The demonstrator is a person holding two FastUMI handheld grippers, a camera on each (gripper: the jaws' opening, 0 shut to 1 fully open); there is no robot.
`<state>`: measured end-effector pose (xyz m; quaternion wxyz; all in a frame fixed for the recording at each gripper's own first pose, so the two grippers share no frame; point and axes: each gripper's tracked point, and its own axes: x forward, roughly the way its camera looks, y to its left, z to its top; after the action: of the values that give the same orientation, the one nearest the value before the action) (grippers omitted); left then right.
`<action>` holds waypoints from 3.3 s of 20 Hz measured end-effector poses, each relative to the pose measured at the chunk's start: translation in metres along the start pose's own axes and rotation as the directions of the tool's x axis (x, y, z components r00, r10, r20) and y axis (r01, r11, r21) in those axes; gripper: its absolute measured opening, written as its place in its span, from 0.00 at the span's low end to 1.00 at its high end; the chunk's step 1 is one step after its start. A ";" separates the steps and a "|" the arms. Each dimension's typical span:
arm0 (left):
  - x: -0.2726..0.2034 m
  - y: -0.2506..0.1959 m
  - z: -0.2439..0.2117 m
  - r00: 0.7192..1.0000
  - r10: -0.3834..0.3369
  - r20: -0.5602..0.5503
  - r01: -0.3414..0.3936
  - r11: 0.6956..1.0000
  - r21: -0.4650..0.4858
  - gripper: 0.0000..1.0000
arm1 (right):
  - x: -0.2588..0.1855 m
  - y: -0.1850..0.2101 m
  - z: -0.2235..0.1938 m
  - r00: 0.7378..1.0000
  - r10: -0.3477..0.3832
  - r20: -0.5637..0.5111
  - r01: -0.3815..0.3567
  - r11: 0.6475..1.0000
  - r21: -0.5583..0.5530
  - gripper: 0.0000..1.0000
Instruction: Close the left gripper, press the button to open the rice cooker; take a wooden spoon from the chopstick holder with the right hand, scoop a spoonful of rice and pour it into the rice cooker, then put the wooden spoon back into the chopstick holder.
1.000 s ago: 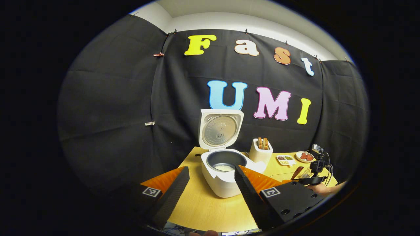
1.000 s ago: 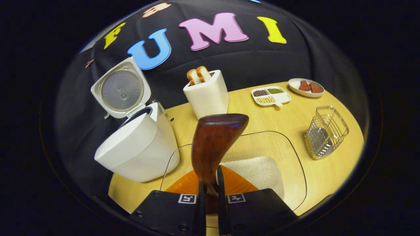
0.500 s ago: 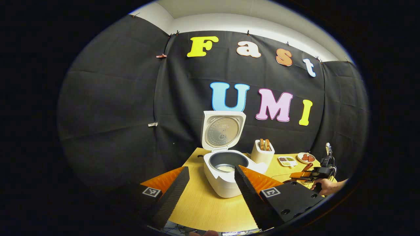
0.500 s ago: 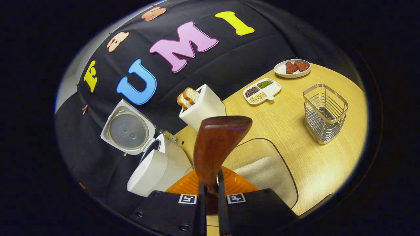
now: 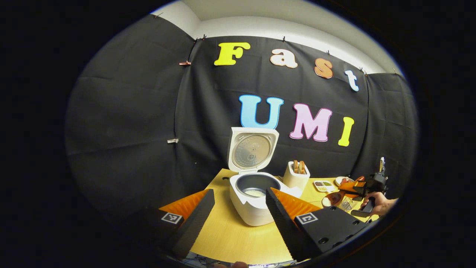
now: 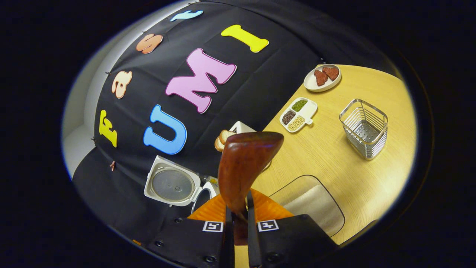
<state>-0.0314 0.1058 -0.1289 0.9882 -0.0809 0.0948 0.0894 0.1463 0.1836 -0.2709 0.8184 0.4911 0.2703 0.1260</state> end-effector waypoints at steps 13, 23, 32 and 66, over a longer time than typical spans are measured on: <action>0.019 0.006 0.004 1.000 -0.024 0.020 0.025 0.999 -0.030 0.95 | 0.040 0.175 0.011 0.967 0.249 0.055 -0.254 0.922 0.293 0.18; 0.037 0.039 0.001 0.999 0.030 0.026 -0.030 1.000 -0.002 0.95 | 0.121 0.231 -0.049 0.972 0.236 0.022 -0.237 0.964 0.118 0.18; 0.037 0.058 -0.020 0.997 0.077 -0.015 -0.077 0.997 0.005 0.95 | 0.154 0.243 -0.067 0.984 0.175 0.019 -0.163 0.948 -0.274 0.18; 0.006 0.073 -0.076 0.987 0.096 -0.129 -0.095 0.995 0.016 0.95 | 0.198 0.273 -0.157 0.963 0.230 -0.138 -0.191 0.228 -0.955 0.18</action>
<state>-0.0529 0.1646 -0.2138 0.9749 -0.0770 0.1629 0.1307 0.2356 0.5251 -0.1545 0.9265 -0.0733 0.0561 0.3649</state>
